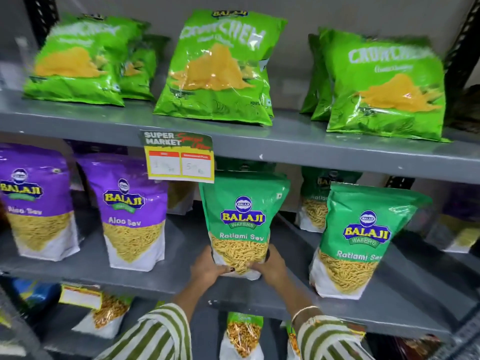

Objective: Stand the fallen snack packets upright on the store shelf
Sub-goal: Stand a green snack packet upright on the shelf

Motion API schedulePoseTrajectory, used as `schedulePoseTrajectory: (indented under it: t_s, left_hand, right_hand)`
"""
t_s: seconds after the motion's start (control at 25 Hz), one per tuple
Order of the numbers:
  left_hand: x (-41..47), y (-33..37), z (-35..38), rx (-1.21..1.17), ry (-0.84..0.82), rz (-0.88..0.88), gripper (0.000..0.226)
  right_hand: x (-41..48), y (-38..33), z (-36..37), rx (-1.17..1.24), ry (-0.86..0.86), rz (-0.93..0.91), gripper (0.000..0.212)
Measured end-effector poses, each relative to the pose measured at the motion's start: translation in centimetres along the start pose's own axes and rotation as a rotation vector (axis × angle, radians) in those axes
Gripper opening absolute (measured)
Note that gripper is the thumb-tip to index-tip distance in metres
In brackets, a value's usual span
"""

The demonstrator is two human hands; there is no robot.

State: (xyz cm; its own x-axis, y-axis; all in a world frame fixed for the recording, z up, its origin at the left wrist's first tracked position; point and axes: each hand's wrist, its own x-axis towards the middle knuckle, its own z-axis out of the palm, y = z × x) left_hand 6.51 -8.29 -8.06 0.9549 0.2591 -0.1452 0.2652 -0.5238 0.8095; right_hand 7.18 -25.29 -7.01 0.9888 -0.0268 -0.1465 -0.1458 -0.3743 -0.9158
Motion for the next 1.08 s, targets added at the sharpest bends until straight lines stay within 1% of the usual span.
schedulePoseTrajectory:
  t_s: [0.08,0.12,0.16,0.2,0.24,0.28,0.32,0.36,0.4,0.48,0.52,0.6,0.64,0.68,0.76,0.8,0.84,0.92,0.96,1.0,1.04,1.08]
  left_hand:
    - [-0.7,-0.9,-1.2,0.048,-0.007,0.01,0.069]
    - [-0.9,-1.1,-1.6,0.055,-0.007,0.023,0.07]
    - [-1.1,-1.2,-1.9,0.057,-0.01,0.03,0.07]
    - [-1.2,-1.3,-2.1,0.067,-0.015,0.044,0.069]
    - [-1.1,-1.3,-2.2,0.07,-0.022,0.051,0.068]
    - [-1.1,-1.3,-2.4,0.069,-0.035,0.057,0.069]
    - [-1.1,-1.3,-2.5,0.061,-0.048,0.057,0.07]
    - [-1.1,-1.2,-2.5,0.057,-0.059,0.06,0.071]
    - [-1.1,-1.3,-2.5,0.049,-0.065,0.068,0.074]
    - [-1.0,-1.4,-2.5,0.031,-0.069,0.064,0.074]
    - [-1.0,-1.3,-2.5,0.038,-0.074,0.057,0.072]
    - [-1.0,-1.2,-2.6,0.078,-0.079,0.041,0.07]
    - [-0.8,-1.2,-2.5,0.096,-0.081,0.039,0.07]
    - [-0.8,-1.1,-2.5,0.109,-0.085,0.04,0.07]
    - [-0.7,-1.1,-2.5,0.124,-0.084,0.045,0.07]
    - [-0.7,-1.2,-2.4,0.115,-0.085,0.044,0.071]
    - [-0.7,-1.3,-2.3,0.097,-0.089,0.042,0.072]
    - [-0.6,-1.4,-2.3,0.088,-0.109,0.052,0.076]
    - [-0.6,-1.4,-2.4,0.098,-0.122,0.058,0.078]
    - [-0.6,-1.5,-2.4,0.106,-0.133,0.057,0.079]
    - [-0.6,-1.6,-2.3,0.103,-0.136,0.052,0.078]
    - [-0.6,-1.6,-2.2,0.088,-0.128,0.045,0.077]
  right_hand:
    - [-1.8,-0.9,0.7,-0.022,-0.025,-0.004,0.071]
    - [-2.8,-2.3,0.6,0.029,-0.05,-0.016,0.075]
    - [-3.3,-4.0,0.2,0.113,-0.037,-0.065,0.084]
    - [-3.7,-6.2,-0.5,0.157,0.062,-0.135,0.093]
    - [-3.7,-8.6,-1.3,0.104,0.221,-0.227,0.097]
    - [-3.7,-11.2,-2.3,-0.047,0.4,-0.323,0.091]
    - [-3.8,-13.7,-3.2,-0.309,0.527,-0.391,0.077]
    - [-3.9,-16.1,-3.7,-0.588,0.549,-0.424,0.061]
    - [-4.0,-18.2,-3.6,-0.768,0.485,-0.448,0.051]
    - [-3.7,-20.7,-2.5,-0.883,0.244,-0.436,0.046]
    - [-3.3,-21.4,-2.0,-0.893,0.172,-0.414,0.045]
    - [-2.7,-21.7,-1.2,-0.885,0.13,-0.364,0.041]
    - [-2.5,-21.7,-1.0,-0.851,0.153,-0.348,0.038]
    - [-2.3,-21.6,-1.0,-0.777,0.214,-0.355,0.032]
    - [-2.2,-20.9,-1.1,-0.572,0.345,-0.437,0.021]
    - [-2.2,-20.4,-1.2,-0.499,0.394,-0.465,0.02]
    - [-2.4,-20.0,-1.5,-0.494,0.441,-0.468,0.027]
    - [-2.8,-17.6,-2.3,-0.568,0.543,-0.379,0.062]
    - [-3.0,-15.9,-2.6,-0.514,0.578,-0.332,0.081]
    - [-3.0,-13.7,-2.8,-0.382,0.559,-0.307,0.097]
    - [-3.1,-11.3,-2.7,-0.221,0.475,-0.285,0.105]
    - [-3.1,-8.9,-2.5,-0.092,0.331,-0.228,0.108]
